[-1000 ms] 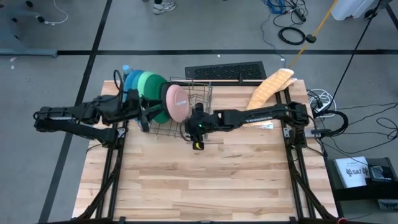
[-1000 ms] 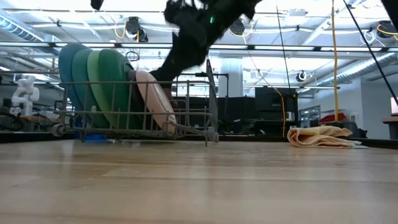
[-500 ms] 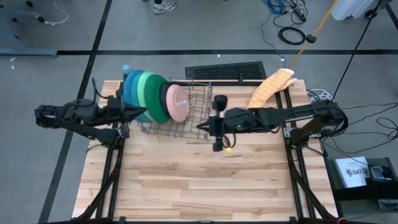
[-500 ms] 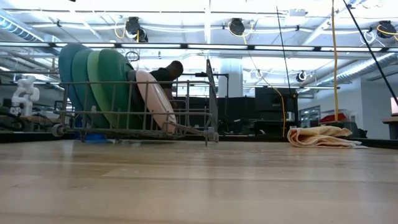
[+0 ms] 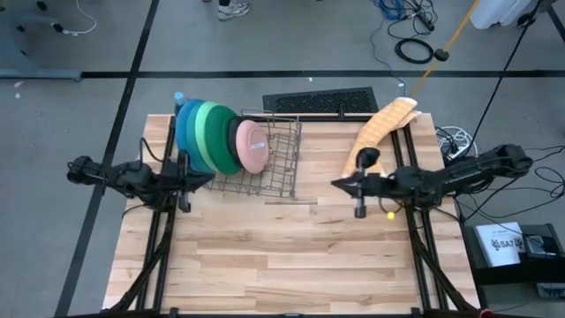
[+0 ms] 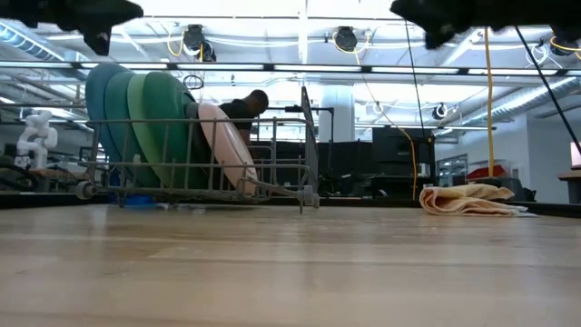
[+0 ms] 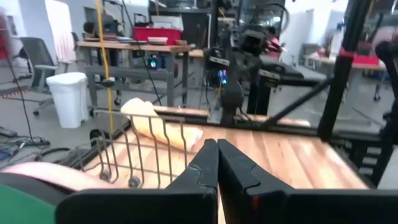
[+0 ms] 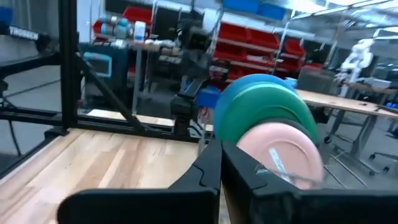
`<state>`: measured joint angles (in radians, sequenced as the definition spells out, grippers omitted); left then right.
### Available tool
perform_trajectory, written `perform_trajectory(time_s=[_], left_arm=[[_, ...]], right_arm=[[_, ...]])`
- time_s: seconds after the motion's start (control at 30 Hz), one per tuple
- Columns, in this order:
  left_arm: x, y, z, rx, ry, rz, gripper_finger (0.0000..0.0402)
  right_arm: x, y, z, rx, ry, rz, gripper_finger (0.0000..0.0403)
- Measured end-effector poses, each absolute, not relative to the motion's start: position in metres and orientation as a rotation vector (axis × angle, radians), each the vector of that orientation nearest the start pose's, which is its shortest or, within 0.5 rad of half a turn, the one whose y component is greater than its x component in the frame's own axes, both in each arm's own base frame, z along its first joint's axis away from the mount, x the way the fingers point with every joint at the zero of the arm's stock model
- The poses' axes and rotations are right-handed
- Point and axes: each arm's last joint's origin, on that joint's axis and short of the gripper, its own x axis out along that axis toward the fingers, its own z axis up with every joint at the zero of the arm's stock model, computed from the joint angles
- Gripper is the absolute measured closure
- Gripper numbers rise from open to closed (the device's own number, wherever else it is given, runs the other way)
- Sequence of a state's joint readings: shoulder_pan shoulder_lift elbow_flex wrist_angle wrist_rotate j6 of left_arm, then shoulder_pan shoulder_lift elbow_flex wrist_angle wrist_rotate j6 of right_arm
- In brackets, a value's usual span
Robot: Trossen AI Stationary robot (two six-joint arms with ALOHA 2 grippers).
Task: Sort dishes
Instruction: Return to Home Position
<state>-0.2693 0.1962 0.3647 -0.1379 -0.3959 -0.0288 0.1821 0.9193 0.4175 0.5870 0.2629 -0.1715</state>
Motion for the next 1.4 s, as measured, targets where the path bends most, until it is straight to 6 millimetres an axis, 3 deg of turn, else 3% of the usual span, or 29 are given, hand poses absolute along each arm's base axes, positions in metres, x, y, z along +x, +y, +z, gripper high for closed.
perform_trajectory(time_s=[0.2, 0.4, 0.8, 1.4], left_arm=[[0.086, -0.015, 0.244, 0.006, -0.009, 0.090, 0.0401], [0.085, -0.016, 0.228, 0.032, -0.009, 0.081, 0.0401], [0.090, -0.018, 0.192, 0.006, -0.027, 0.077, 0.0402], [0.089, -0.019, 0.182, 0.047, 0.018, 0.012, 0.0402]], right_arm=[[0.153, 0.020, 0.221, -0.174, -0.204, -0.114, 0.0402], [0.129, 0.014, 0.188, -0.162, -0.201, -0.138, 0.0403], [0.116, 0.012, 0.183, -0.193, -0.124, -0.132, 0.0403], [0.095, 0.009, 0.175, -0.076, -0.070, -0.112, 0.0403]])
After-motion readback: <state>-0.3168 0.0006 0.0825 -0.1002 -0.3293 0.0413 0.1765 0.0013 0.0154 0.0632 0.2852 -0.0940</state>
